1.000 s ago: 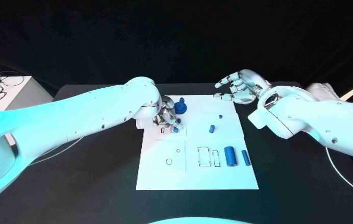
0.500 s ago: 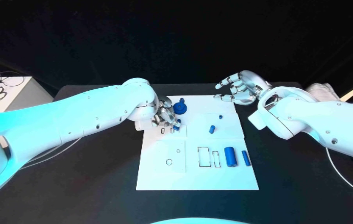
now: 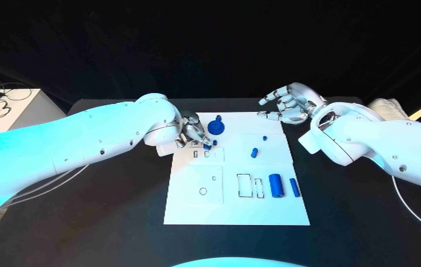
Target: Assemble the parts on the task board
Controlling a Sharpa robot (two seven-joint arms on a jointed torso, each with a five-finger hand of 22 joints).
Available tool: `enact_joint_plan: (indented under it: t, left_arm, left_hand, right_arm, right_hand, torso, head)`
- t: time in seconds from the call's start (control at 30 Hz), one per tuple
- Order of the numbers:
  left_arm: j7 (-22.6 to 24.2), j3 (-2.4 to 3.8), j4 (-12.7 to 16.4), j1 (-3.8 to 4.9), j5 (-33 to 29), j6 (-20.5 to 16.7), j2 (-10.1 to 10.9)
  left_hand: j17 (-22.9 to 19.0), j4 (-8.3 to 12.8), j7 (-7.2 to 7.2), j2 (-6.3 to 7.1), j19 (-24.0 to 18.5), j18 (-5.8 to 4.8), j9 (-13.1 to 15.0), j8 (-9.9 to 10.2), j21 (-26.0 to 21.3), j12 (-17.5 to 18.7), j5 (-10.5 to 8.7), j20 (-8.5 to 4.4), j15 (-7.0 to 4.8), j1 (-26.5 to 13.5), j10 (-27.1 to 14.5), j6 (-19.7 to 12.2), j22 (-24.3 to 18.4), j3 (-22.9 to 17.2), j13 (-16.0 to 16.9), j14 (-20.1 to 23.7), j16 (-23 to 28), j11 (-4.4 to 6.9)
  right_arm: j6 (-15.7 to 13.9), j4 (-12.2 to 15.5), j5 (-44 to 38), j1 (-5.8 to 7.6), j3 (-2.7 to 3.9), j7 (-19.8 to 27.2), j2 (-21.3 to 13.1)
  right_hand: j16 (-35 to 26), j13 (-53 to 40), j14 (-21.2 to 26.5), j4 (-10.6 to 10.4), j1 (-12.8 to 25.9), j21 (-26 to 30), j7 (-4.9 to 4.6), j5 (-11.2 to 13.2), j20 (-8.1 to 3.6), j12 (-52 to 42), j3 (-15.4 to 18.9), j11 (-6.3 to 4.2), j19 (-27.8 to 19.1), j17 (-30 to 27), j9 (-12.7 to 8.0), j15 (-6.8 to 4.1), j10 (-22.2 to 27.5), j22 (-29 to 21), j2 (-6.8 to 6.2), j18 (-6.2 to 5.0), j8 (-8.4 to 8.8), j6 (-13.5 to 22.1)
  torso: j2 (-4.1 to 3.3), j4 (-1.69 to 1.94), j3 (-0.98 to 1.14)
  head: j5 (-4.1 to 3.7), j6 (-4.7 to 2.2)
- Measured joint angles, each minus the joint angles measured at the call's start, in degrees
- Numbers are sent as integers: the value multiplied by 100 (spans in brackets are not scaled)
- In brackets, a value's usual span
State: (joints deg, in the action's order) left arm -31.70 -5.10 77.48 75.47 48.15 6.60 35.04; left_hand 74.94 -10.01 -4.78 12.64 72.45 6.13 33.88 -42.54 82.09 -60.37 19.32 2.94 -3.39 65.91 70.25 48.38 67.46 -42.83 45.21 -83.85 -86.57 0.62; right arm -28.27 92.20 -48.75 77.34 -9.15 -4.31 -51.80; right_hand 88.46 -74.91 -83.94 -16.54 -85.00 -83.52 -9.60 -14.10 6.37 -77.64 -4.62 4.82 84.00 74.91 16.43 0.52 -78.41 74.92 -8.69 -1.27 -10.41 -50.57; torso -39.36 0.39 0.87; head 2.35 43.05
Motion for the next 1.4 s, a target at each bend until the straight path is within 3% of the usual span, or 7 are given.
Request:
enact_joint_plan:
  t: [0.1,0.23,0.47,0.73,1.33,1.37,1.4]
  left_arm:
    - [2,-48,38,1,42,-99,39]
    - [0,-136,50,0,138,-218,47]
    - [-11,-218,33,-2,271,-337,1]
    - [-18,-242,-17,-6,423,-372,-40]
    - [-66,-268,-68,-44,605,-310,-138]
    - [-72,-269,-68,-45,615,-302,-139]
    - [-77,-270,-68,-46,623,-293,-140]
  left_hand:
    - [0,7,-25,17,85,-91,0,0,46,-39,187,-13,-20,-43,64,35,94,7,61,-20,0,1]
    - [0,23,1,38,171,-91,0,21,83,-76,333,-29,-19,-82,125,61,191,23,130,-20,0,21]
    - [-1,23,1,53,199,-90,2,50,95,-96,448,-57,-59,-97,168,102,258,23,186,-19,-15,40]
    - [-1,38,61,76,282,-91,5,55,128,-151,540,-57,-60,-167,245,165,334,38,264,-20,-24,60]
    - [-2,54,52,105,302,-90,21,87,150,-188,682,-78,-60,-241,270,196,396,54,319,-20,-43,78]
    - [-2,54,52,105,302,-90,47,87,151,-188,682,-78,-60,-241,270,196,396,54,319,-20,-43,78]
    - [-2,54,52,105,302,-91,244,90,151,-188,682,-78,-60,-241,270,196,396,54,319,-20,-43,78]
  right_arm:
    - [0,-6,-1,-4,-1,1,0]
    - [-1,-16,-2,-14,-1,1,8]
    - [-1,-27,-13,-21,-1,3,15]
    - [1,-27,-46,-28,-1,2,24]
    - [3,-14,-81,-35,-1,-1,25]
    - [3,-14,-83,-35,-1,-2,24]
    - [3,-14,-86,-35,-1,-2,24]
  right_hand:
    - [0,0,0,0,0,0,0,0,0,0,0,0,0,0,0,0,0,0,0,0,0,0]
    - [0,0,0,0,0,21,0,-33,0,0,0,-17,0,0,0,0,17,0,0,0,0,0]
    - [0,0,0,0,0,21,0,-33,0,0,0,-17,0,0,1,0,17,-1,0,0,0,0]
    - [0,-4,0,0,0,21,0,-32,0,29,0,-17,0,-1,-5,0,17,-1,0,0,0,0]
    - [0,-3,0,0,23,21,0,-32,0,28,0,-17,0,-1,-4,0,17,2,-23,0,0,0]
    - [0,-3,0,0,23,21,0,-32,0,29,0,-17,0,-1,-4,0,17,2,-23,0,0,0]
    - [0,-3,0,0,23,21,0,-32,0,28,0,-17,0,-1,-4,0,17,2,-23,0,0,0]
  torso:
    - [-1,1,3]
    - [1,2,2]
    - [-2,-16,-3]
    - [-5,-21,-4]
    - [-14,-19,-9]
    - [-14,-18,-10]
    - [-14,-16,-10]
  head:
    - [7,20]
    - [18,28]
    - [47,32]
    - [50,47]
    - [42,66]
    - [40,68]
    - [40,69]
